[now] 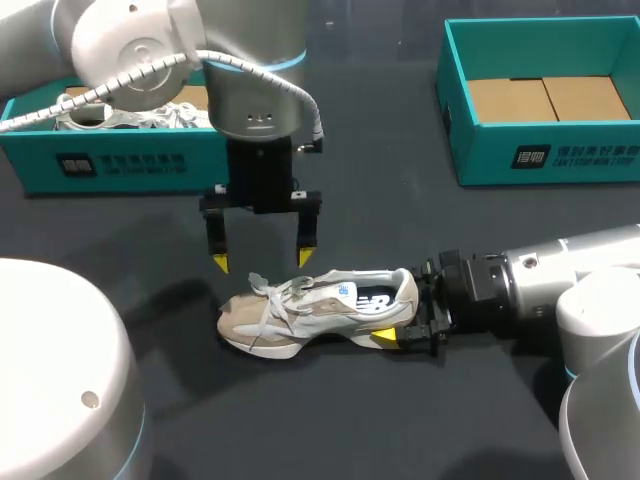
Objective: Take the shoe out of the shoebox, open the shoe tongue, remove and reinsert the insole, then place the shoe into the shoebox
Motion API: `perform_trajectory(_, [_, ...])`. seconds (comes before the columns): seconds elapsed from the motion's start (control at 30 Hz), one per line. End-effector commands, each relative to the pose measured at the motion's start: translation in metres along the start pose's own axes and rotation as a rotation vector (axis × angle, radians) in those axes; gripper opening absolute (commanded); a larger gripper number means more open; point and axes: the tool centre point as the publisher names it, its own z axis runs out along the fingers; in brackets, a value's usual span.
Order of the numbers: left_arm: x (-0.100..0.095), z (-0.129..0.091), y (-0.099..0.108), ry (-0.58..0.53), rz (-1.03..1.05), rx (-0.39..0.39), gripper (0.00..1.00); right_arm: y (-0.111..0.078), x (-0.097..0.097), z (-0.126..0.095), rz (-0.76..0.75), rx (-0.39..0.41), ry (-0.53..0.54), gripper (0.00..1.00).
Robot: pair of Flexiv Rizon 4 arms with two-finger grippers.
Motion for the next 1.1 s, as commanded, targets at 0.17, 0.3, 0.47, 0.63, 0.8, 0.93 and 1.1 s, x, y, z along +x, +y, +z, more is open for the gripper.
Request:
perform_trajectory(0.17, [0.027,0.018,0.0,-0.029,0.042,0.003,1.0,-0.001,0.0,0.002,-0.001,0.002,-0.001,0.0])
perform_trajectory(0.3, [0.055,0.026,0.003,-0.049,0.068,0.035,1.0,-0.001,0.0,0.002,-0.001,0.002,-0.001,0.0])
perform_trajectory(0.47, [0.06,0.027,0.004,-0.061,0.095,0.03,1.0,-0.001,0.0,0.002,-0.001,0.002,-0.001,0.0])
perform_trajectory(0.63, [0.06,0.027,0.004,-0.061,0.095,0.03,1.0,-0.001,0.0,0.002,-0.001,0.002,-0.001,0.0])
perform_trajectory(0.8, [0.077,0.037,-0.003,-0.087,0.07,0.006,1.0,-0.001,0.0,0.002,-0.001,0.002,-0.001,0.0])
perform_trajectory(0.93, [0.095,0.048,-0.01,-0.122,0.041,0.0,1.0,-0.001,0.0,0.002,-0.001,0.002,-0.001,0.0])
perform_trajectory(1.1, [0.109,0.057,-0.021,-0.151,0.01,0.0,1.0,-0.001,0.0,0.002,-0.001,0.002,-0.001,0.0])
